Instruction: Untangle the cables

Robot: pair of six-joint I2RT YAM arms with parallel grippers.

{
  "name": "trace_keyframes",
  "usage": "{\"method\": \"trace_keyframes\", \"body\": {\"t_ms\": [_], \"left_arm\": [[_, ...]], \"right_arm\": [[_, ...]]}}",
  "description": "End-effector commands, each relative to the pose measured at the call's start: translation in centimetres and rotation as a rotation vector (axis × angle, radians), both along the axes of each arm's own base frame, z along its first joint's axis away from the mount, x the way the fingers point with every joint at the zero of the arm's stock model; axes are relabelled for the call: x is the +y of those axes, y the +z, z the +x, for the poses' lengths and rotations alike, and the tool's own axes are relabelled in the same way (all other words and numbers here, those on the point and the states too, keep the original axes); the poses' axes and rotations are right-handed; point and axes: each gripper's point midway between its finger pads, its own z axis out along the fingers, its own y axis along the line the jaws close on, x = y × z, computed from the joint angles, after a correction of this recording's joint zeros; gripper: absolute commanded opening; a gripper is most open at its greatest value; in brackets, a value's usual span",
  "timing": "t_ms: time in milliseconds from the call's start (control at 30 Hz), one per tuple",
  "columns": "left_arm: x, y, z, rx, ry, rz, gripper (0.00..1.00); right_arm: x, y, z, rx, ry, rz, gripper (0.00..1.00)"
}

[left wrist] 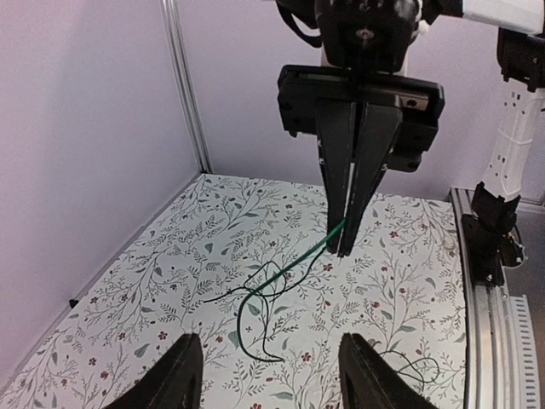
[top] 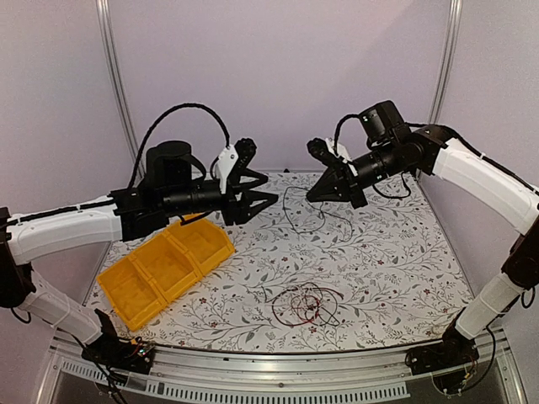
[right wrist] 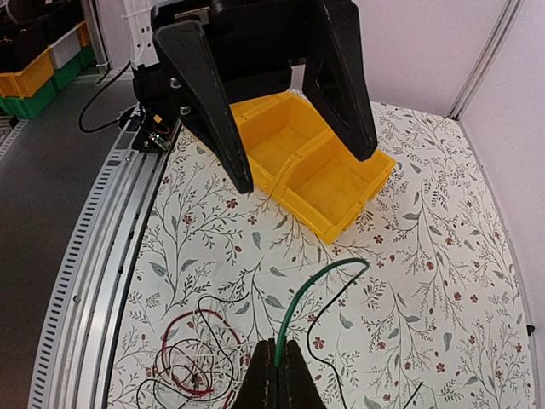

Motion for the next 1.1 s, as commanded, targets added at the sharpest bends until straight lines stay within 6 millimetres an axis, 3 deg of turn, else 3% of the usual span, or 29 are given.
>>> {"method": "trace_keyframes", "body": {"t_ms": [0, 300, 600, 800, 833, 1000, 1067], "left_arm": [[-2.0, -1.5, -1.5, -0.018, -0.109, 0.067, 0.55], [-4.8, -2.2, -1.7, -0.032, -0.148, 0.092, 0.39], [-4.7, -1.2, -1.1, -0.058, -0.113, 0.07, 0.27], [-3.8, -0.7, -3.8, -0.058, -0.229, 0.131, 0.26], [-3.4, -0.9, -4.1, -0.049, -0.235, 0.152, 0.27], [-1.6, -0.2, -4.0, -0.113, -0.16, 0.144, 0.53], [-1.8, 0.3, -3.6, -0.142, -0.145, 0.111, 0.56]], "right_arm": [[0.5, -1.3, -1.5, 0.043, 0.065, -0.012, 0.0], [1.0, -1.4, -1.9, 0.059, 0.086, -0.011, 0.0], [1.0, -1.6, -2.0, 0.068, 0.09, -0.015, 0.0], [1.0, -1.9, -2.1, 0.072, 0.091, -0.023, 0.0], [0.9, -1.9, -2.1, 0.071, 0.093, -0.025, 0.0], [0.8, -2.0, -2.3, 0.059, 0.094, -0.036, 0.0], [0.8, -1.9, -2.5, 0.054, 0.098, -0.033, 0.0]]}}
